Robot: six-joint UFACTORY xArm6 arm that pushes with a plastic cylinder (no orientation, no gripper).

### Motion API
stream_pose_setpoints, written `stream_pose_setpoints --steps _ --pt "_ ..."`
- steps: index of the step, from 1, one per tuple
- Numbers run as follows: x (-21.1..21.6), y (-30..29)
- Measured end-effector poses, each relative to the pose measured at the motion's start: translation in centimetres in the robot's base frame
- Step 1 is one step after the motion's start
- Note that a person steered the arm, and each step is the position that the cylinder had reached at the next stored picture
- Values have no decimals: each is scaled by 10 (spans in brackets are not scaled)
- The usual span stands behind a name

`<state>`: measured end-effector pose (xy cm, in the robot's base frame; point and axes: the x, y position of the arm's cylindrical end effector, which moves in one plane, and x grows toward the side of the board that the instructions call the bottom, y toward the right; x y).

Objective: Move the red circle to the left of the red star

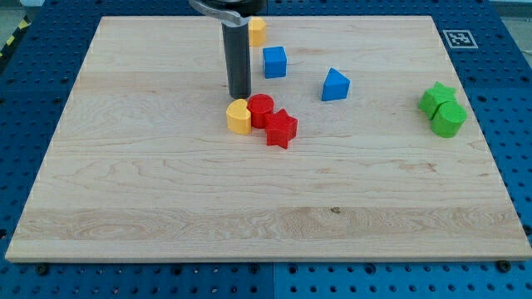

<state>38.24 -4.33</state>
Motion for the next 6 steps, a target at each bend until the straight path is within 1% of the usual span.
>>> stream_pose_setpoints --steps 2,3,5,6 --pt "11 23" --pt "24 23" --pt "32 25" --pt "47 25"
